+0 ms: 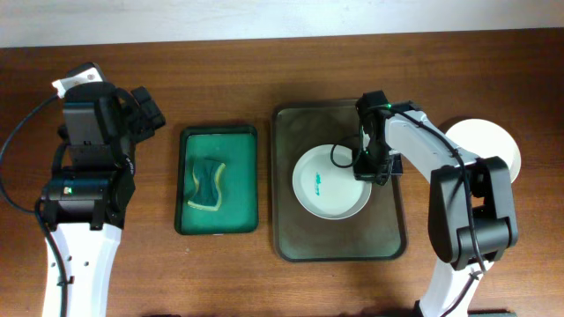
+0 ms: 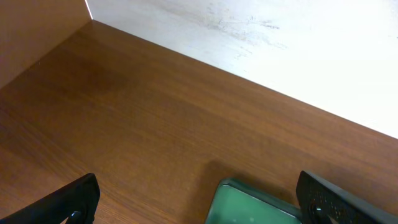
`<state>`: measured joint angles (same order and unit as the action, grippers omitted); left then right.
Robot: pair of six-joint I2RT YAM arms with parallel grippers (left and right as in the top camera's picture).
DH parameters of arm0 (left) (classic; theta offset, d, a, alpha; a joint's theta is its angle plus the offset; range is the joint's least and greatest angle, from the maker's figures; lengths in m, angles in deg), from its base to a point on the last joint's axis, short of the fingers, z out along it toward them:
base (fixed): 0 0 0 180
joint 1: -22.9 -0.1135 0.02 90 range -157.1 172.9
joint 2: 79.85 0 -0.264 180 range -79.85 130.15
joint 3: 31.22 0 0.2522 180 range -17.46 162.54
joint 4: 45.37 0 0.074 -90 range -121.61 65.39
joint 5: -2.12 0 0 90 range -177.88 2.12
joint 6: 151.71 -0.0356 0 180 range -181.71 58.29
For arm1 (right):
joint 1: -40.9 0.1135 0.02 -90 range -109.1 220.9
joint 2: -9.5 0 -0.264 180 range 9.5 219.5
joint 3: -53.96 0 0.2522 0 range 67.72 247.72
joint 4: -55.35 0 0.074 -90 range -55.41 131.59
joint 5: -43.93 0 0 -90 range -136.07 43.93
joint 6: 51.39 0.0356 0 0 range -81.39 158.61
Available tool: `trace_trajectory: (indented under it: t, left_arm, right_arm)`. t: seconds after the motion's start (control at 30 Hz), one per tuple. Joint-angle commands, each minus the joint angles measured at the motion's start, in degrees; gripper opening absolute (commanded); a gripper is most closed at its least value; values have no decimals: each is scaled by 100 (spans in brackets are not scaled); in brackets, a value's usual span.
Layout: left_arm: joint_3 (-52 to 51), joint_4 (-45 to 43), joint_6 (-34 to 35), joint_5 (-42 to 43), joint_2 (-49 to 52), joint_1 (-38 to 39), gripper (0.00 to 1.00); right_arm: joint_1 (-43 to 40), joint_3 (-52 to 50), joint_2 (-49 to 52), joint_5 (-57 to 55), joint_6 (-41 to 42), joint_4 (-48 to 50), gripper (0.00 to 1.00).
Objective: Clean dirty plates on tray and stack at the side
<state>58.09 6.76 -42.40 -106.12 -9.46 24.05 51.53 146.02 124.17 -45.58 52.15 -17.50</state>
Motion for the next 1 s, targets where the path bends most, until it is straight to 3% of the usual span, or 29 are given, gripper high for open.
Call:
trace_trajectory:
  t: [0.0, 0.4, 0.43, 0.47, 0.5, 0.73, 0.97]
  left_arm:
    - [57, 4, 57, 0, 9, -15, 99]
    - [57, 4, 57, 0, 9, -15, 99]
    - [57, 4, 57, 0, 9, -15, 99]
    - [57, 4, 57, 0, 9, -15, 99]
    - [57, 4, 57, 0, 9, -15, 99]
    - [57, 4, 57, 0, 9, -15, 99]
    - [57, 4, 57, 0, 9, -15, 99]
  right_arm:
    - [-177, 59, -61, -122, 197, -175, 4]
    - [-245, 442, -61, -420, -542, -262, 4]
    - [-245, 520, -61, -420, -542, -345, 11]
    - [-247, 601, -61, -420, -542, -466, 34]
    - [-247, 710, -61, -420, -542, -621, 41]
    - [-245, 1945, -273, -376, -540, -2052, 43]
    - [-240, 1937, -1447, -376, -538, -2817, 43]
